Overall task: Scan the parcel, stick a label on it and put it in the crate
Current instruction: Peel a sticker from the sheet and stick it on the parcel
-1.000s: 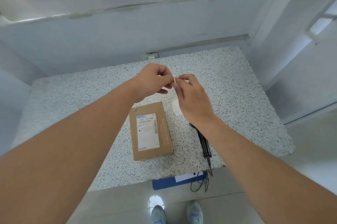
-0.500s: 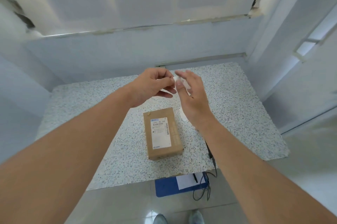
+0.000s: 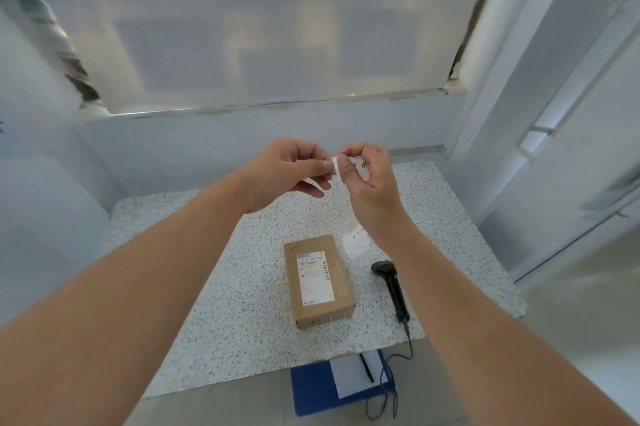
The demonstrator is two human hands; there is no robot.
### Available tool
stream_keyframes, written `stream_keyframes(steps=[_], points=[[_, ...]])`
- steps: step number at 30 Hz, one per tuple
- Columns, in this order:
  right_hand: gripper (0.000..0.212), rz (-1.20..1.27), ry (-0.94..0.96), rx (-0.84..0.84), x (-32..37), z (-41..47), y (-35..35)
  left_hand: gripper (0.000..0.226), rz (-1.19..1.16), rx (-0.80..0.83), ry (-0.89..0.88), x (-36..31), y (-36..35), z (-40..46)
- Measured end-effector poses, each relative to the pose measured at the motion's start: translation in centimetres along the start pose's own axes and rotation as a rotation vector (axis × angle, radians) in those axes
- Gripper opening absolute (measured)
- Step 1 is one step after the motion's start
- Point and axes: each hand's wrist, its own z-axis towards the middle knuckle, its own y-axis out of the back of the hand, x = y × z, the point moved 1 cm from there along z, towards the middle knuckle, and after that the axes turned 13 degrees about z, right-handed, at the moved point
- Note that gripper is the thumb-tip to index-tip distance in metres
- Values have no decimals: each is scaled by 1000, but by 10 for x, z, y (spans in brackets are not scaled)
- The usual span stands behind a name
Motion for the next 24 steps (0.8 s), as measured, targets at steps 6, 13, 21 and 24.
stream_keyframes(steps=[6, 13, 21, 24], points=[[24, -86, 133, -156, 27, -1, -3, 10, 84, -105, -83, -25, 13, -11], [20, -252, 221, -107, 48, -1, 1, 15, 225, -240, -121, -38, 20, -12], [20, -442, 341, -32, 46, 4, 13, 6, 353, -282, -139, -37, 6, -1], [17, -451, 339, -15, 43, 6, 20, 4, 357, -267, -138, -37, 0, 2]])
